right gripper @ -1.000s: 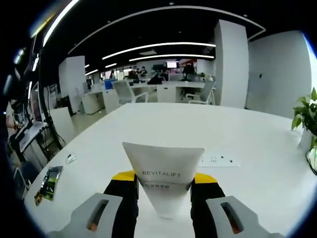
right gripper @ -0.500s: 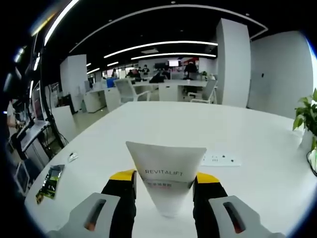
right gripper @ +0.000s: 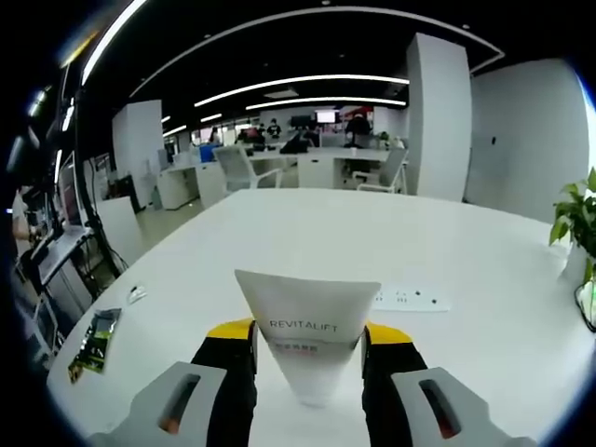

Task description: Arrange the skincare products in the storage area until every visible bottle or jar stands upright without overlapping.

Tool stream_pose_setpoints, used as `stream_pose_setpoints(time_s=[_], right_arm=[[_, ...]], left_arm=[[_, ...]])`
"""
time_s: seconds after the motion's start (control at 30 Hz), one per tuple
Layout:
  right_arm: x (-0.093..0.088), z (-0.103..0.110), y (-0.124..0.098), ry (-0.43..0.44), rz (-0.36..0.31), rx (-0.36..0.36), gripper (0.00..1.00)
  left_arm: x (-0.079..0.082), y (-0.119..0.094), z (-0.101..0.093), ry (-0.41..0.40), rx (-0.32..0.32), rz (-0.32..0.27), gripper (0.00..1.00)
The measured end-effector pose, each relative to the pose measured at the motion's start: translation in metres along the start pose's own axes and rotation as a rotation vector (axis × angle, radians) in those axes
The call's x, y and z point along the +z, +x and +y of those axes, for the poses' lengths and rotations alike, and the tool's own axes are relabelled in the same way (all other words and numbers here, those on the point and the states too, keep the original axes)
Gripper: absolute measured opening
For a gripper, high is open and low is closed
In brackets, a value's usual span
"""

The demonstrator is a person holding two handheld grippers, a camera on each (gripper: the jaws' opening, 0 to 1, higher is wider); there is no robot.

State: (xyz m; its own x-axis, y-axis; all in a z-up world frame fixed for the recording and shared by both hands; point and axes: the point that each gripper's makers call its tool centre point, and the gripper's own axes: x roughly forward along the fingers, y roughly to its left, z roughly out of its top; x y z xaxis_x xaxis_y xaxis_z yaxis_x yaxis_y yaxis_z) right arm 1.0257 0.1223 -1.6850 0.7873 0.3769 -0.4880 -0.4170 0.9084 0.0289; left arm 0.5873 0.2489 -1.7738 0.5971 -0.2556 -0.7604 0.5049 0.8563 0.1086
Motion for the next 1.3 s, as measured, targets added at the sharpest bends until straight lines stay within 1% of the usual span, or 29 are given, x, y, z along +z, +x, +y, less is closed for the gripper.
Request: stream_pose_setpoints(time_s=[0.13, 0.2, 0.3, 0.5, 0.6, 0.73, 0.8, 0.87, 0.93, 1.0, 1.07, 1.23, 1.3], right_arm=[[-0.001, -0.002, -0.002, -0.001, 0.002, -0.006, 0.41], [-0.006, -0.001, -0.002, -0.008, 0.013, -0.005, 0.42], [-0.010, -0.001, -0.005, -0.011, 0.011, -0.006, 0.44], [-0.026, -0.001, -0.013, 0.007, 0.029, 0.001, 0.45], [-0.036, -0.004, -0.018, 0.019, 0.047, 0.003, 0.46], [-0.048, -0.002, -0.024, 0.047, 0.067, 0.014, 0.47], [-0.059, 0.005, -0.025, 0.069, 0.106, 0.038, 0.48], [-0.066, 0.011, -0.026, 0.075, 0.116, 0.049, 0.48], [-0.075, 0.021, -0.027, 0.103, 0.150, 0.072, 0.49], [-0.081, 0.030, -0.027, 0.108, 0.166, 0.091, 0.49], [-0.087, 0.046, -0.028, 0.143, 0.185, 0.135, 0.48], [-0.101, 0.085, -0.030, 0.178, 0.240, 0.238, 0.51], [-0.105, 0.096, -0.030, 0.187, 0.255, 0.258, 0.51]], left_arm=[[0.001, -0.001, 0.000, 0.002, 0.002, -0.005, 0.23], [0.002, -0.001, 0.000, 0.003, 0.003, -0.008, 0.23], [0.004, -0.001, 0.001, 0.006, 0.006, -0.021, 0.23], [0.004, -0.001, -0.001, 0.014, -0.001, -0.018, 0.23], [0.004, -0.001, -0.002, 0.016, -0.003, -0.016, 0.23], [0.004, 0.000, -0.003, 0.017, -0.005, -0.016, 0.23], [0.004, 0.000, -0.003, 0.019, -0.005, -0.015, 0.23], [0.004, -0.001, -0.003, 0.019, -0.004, -0.017, 0.23], [0.004, -0.001, -0.002, 0.018, -0.002, -0.015, 0.22], [0.003, -0.001, -0.002, 0.020, 0.000, -0.014, 0.22], [0.003, -0.001, -0.002, 0.019, 0.003, -0.015, 0.22], [0.003, -0.001, 0.000, 0.021, 0.011, -0.013, 0.22], [0.003, -0.001, 0.001, 0.022, 0.014, -0.012, 0.22]])
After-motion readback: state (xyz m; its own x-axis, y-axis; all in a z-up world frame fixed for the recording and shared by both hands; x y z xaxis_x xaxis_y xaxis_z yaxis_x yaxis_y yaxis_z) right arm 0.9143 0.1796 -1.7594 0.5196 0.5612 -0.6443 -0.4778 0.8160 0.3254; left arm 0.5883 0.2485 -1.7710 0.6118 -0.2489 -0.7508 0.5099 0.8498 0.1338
